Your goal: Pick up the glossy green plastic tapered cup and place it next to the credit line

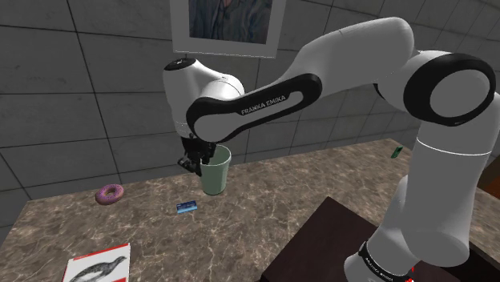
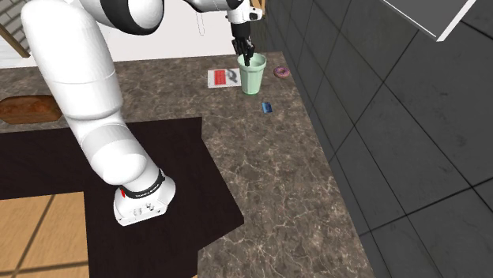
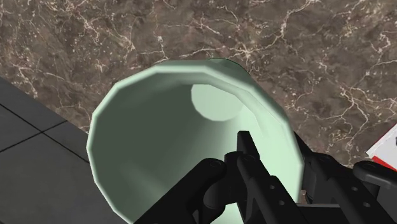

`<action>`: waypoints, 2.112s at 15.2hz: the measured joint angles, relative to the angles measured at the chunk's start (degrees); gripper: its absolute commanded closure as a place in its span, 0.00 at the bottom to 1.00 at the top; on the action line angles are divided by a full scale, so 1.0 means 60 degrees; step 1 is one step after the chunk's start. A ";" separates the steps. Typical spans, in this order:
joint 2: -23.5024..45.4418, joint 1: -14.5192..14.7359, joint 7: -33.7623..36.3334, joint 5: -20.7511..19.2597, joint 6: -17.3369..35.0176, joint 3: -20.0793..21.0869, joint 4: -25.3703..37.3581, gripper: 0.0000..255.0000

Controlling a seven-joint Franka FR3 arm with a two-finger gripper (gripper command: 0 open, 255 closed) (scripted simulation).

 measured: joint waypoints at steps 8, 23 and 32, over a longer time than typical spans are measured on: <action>0.0404 0.0034 0.0280 -0.0233 0.0865 -0.0066 -0.0514 1.00; 0.1461 0.0162 0.0849 -0.0814 0.2349 -0.0295 -0.1045 1.00; 0.2206 0.0273 0.1197 -0.1207 0.3164 -0.0502 -0.1172 1.00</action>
